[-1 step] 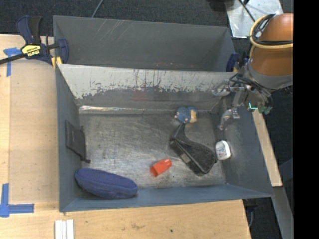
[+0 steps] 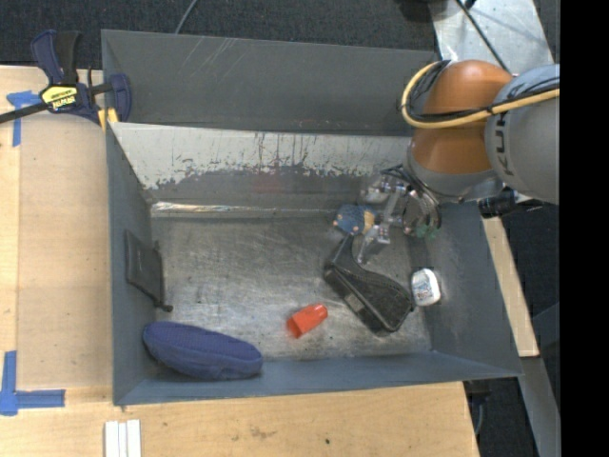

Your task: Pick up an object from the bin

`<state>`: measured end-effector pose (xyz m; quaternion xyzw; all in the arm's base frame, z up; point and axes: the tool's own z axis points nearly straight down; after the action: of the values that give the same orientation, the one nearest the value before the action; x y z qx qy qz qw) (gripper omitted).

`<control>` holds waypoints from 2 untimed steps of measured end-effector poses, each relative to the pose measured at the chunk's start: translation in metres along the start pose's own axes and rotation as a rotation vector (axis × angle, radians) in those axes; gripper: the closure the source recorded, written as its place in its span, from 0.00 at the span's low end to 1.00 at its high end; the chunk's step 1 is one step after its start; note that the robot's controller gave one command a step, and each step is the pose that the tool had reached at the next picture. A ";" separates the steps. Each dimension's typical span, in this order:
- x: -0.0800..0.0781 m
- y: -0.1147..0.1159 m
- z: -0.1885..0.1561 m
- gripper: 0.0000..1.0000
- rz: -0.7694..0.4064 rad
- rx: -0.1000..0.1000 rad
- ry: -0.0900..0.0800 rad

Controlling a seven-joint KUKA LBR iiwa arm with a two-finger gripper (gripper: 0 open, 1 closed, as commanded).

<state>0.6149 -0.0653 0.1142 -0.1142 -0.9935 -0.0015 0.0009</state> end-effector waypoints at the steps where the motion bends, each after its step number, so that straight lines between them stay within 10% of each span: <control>1: 0.001 0.009 0.032 0.00 0.033 0.003 -0.011; 2: 0.001 0.010 0.033 1.00 0.030 0.002 -0.009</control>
Offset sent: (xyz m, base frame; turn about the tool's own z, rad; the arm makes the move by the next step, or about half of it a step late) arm -0.0015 0.0143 -0.0442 0.0324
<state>0.6157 -0.0551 0.0815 -0.1293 -0.9916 0.0003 -0.0035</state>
